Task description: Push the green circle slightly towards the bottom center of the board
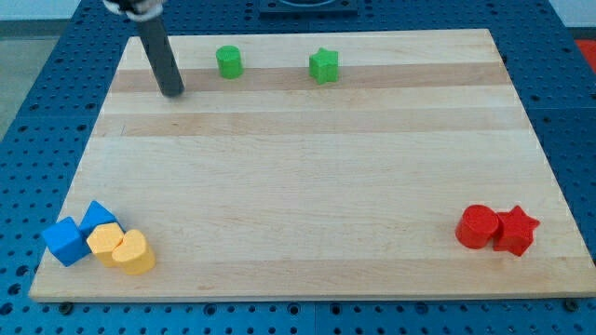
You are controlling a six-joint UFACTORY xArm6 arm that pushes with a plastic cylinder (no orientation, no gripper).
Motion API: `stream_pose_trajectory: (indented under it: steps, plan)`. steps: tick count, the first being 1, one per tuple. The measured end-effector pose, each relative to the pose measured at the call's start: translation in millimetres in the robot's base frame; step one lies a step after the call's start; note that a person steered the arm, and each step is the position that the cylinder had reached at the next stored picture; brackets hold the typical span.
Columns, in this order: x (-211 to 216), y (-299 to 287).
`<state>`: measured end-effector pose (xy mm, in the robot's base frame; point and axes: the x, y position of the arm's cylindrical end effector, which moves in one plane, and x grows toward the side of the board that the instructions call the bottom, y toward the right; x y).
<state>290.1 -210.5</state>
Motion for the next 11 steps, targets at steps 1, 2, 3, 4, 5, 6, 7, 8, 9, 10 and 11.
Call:
stream_pose_trajectory:
  steps: [1,2,3,4,5,6,7,8,9,10,11]
  plan:
    - [-64,1]
    - [-64,48]
    - [-53,89]
    - [-36,94]
    - [-12,100]
    - [15,112]
    - [36,112]
    - [55,110]
    - [73,101]
    - [89,83]
    - [110,76]
